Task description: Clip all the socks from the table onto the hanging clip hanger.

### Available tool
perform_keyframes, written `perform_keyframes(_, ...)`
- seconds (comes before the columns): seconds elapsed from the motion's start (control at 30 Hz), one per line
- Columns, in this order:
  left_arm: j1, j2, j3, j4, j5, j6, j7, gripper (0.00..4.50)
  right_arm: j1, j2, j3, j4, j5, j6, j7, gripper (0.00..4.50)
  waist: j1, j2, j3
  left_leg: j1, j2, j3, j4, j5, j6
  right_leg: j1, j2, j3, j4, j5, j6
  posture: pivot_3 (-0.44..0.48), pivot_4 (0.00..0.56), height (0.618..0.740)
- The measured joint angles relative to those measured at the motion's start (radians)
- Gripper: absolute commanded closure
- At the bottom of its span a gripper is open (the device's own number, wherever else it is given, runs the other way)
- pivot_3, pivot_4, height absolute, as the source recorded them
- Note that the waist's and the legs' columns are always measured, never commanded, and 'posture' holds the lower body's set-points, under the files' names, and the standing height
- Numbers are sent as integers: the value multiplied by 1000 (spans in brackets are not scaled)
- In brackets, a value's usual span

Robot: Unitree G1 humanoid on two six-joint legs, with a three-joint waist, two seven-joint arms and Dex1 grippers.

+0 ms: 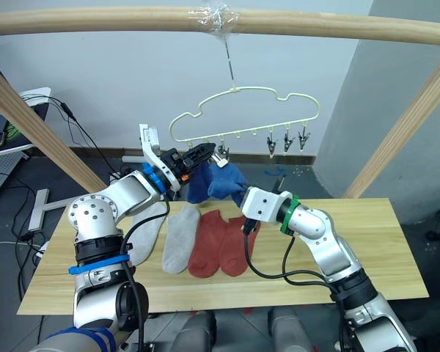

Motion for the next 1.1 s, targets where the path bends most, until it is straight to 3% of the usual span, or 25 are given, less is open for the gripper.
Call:
perform_keyframes(0.27,11,16,-20,-12,-2,0,-23,4409,-30,4,0,36,-2,-3,-9,4476,0,0,0,-1,0,0,0,0,0,-1,0,0,0,0,0,-6,231,740)
perform_keyframes(0.67,45,36,-38,-46,-1,-21,-48,655,-65,31,2,98,-2,-16,-19,4500,-2,0,0,-1,0,1,0,0,0,-3,0,1,1,0,0,11,236,740)
perform_keyframes(0.7,51,37,-38,-49,-1,-21,-46,598,-73,39,3,107,-2,-17,-21,4500,-1,0,0,-1,0,1,0,0,0,-3,0,1,1,0,0,19,236,740)
perform_keyframes(0.77,71,45,-33,-68,-5,-20,-38,22,-90,60,5,139,-2,-29,-26,4500,-1,0,0,-1,0,1,0,0,0,-3,0,1,1,0,0,28,238,740)
perform_keyframes(1.03,176,122,23,-197,-91,29,52,22,-121,114,8,260,-2,-60,-43,4500,6,0,0,-2,0,0,-1,0,0,-3,0,1,1,0,-1,64,241,740)
perform_keyframes(1.1,199,183,35,-231,-154,69,71,22,-137,161,5,290,22,-49,-39,4500,8,-2,1,-2,1,0,-1,0,0,-4,0,0,1,0,-1,76,240,740)
